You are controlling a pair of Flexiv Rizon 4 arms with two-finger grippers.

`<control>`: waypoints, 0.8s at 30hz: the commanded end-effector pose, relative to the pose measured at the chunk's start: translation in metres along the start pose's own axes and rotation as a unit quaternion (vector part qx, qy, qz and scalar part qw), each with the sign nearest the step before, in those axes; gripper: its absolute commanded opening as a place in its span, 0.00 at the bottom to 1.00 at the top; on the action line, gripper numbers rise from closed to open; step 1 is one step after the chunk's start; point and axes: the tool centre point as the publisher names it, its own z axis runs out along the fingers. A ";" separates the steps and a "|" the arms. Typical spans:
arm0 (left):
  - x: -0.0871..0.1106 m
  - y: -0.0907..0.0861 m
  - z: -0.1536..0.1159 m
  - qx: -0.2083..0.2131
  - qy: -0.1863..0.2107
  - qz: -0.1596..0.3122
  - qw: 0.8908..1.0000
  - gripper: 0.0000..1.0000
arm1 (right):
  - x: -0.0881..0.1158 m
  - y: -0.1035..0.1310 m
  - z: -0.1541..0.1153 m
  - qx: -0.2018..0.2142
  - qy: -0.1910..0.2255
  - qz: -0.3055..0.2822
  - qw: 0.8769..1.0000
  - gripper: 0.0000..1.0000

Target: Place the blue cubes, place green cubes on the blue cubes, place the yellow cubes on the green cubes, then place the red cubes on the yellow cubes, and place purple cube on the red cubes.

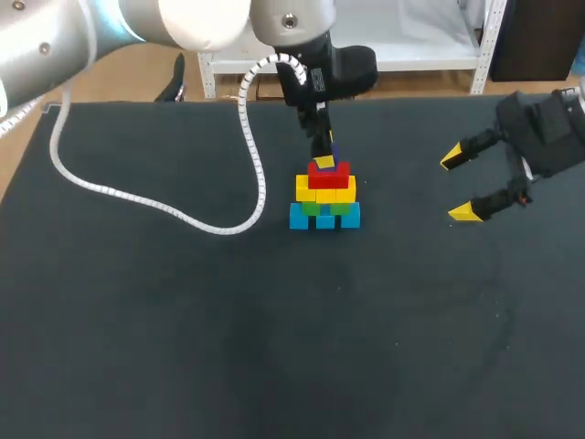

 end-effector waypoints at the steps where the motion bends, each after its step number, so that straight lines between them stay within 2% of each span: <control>1: -0.001 0.006 0.006 0.003 -0.002 0.000 1.000 0.00 | 0.001 -0.001 0.001 0.000 -0.002 -0.001 1.000 1.00; 7: -0.002 0.012 0.010 0.000 -0.012 -0.001 1.000 0.00 | 0.001 -0.001 0.001 0.000 -0.002 -0.001 1.000 1.00; 24: -0.002 0.021 0.016 0.005 -0.006 -0.002 1.000 0.00 | 0.001 -0.001 0.001 0.000 -0.002 -0.001 1.000 1.00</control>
